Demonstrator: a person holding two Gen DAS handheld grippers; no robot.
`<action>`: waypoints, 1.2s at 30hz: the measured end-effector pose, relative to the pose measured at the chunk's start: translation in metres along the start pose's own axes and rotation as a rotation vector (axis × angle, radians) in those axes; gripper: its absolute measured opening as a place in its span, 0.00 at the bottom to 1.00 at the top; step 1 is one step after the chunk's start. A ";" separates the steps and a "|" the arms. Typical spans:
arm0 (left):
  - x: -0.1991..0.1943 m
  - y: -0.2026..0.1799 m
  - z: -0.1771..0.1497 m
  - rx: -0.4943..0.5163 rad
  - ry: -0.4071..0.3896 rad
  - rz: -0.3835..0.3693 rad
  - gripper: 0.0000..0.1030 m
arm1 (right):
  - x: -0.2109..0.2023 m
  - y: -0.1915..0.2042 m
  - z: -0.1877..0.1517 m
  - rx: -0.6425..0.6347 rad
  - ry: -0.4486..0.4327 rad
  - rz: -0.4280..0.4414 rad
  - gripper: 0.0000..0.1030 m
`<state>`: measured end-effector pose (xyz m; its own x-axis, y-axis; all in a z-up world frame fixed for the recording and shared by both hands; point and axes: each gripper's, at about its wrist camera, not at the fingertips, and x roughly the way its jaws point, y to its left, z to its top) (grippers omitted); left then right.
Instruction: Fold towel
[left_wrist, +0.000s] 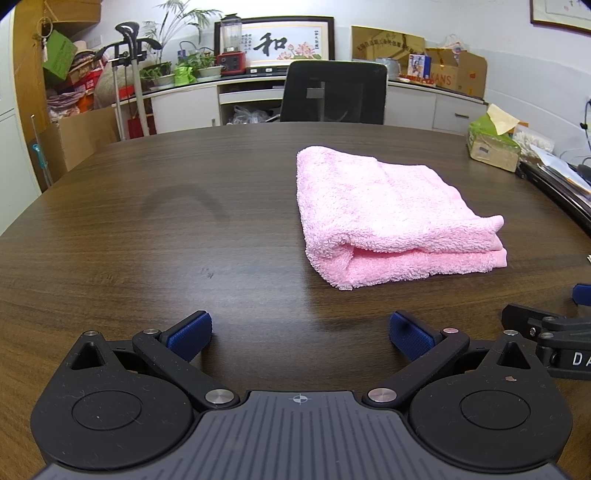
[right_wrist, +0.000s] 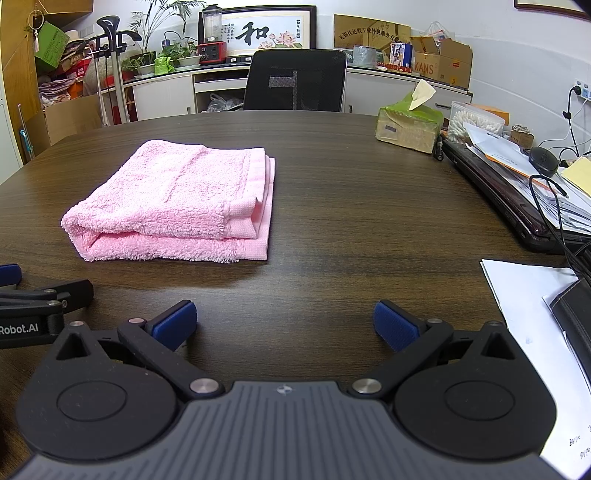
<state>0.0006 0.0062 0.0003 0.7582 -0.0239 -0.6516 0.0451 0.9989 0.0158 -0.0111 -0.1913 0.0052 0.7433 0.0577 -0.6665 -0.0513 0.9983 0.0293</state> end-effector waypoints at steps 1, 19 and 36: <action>0.000 0.002 0.000 0.002 0.000 -0.002 1.00 | 0.000 0.000 0.000 0.000 0.000 0.000 1.00; 0.013 0.108 0.012 -0.076 -0.004 0.101 1.00 | 0.003 -0.060 0.004 0.052 -0.002 -0.058 1.00; 0.015 0.156 0.014 -0.093 -0.009 0.099 1.00 | 0.002 -0.078 0.002 0.029 -0.001 -0.037 1.00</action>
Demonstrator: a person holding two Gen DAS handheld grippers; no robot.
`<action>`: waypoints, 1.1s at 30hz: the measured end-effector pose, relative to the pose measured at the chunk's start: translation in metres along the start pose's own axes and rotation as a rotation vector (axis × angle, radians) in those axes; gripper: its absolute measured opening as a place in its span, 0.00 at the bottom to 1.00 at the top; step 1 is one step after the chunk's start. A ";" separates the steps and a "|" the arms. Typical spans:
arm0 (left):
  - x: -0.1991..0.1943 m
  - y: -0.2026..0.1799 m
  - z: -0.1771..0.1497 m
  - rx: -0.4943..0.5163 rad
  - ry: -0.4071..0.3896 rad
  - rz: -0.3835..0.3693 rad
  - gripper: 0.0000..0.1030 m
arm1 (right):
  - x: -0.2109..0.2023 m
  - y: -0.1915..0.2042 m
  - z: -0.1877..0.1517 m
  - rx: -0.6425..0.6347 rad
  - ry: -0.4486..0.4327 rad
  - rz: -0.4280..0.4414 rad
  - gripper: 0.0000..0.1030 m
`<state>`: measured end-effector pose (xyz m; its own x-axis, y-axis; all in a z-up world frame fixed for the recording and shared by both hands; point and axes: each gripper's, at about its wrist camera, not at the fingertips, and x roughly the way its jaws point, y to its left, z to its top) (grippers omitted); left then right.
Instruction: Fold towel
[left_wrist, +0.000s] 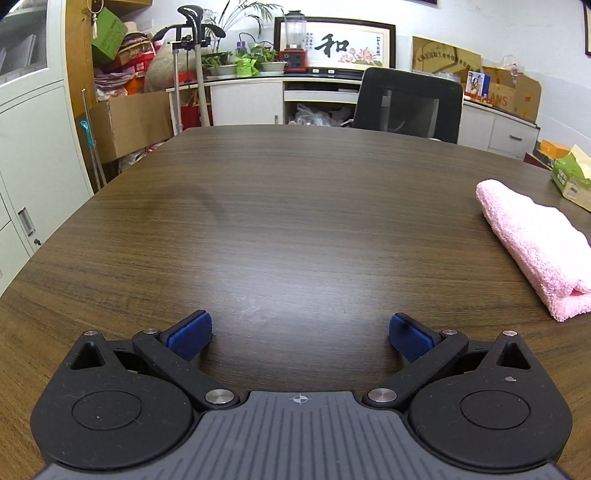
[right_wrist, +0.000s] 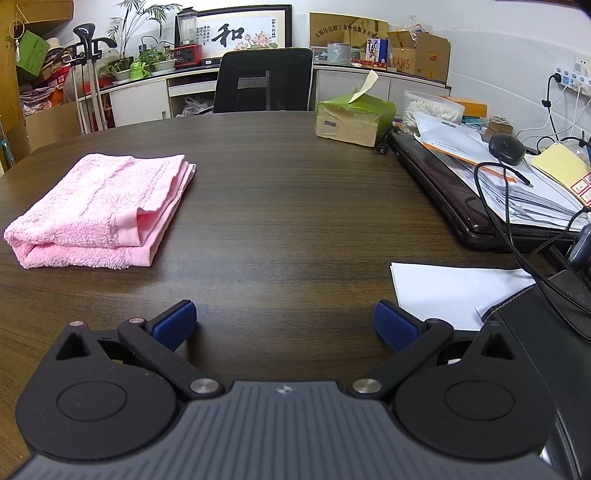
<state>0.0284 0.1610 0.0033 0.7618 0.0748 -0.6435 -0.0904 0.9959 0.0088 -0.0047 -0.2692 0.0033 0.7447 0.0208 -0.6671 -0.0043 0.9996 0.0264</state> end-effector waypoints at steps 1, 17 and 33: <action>0.000 0.002 0.000 -0.003 -0.003 -0.003 1.00 | 0.000 0.000 0.000 0.000 0.000 0.000 1.00; 0.001 0.002 -0.002 0.006 0.001 0.005 1.00 | -0.001 0.000 0.000 0.000 0.000 0.000 1.00; 0.002 0.001 -0.001 0.007 0.001 0.006 1.00 | -0.001 0.001 0.001 0.000 0.000 0.000 1.00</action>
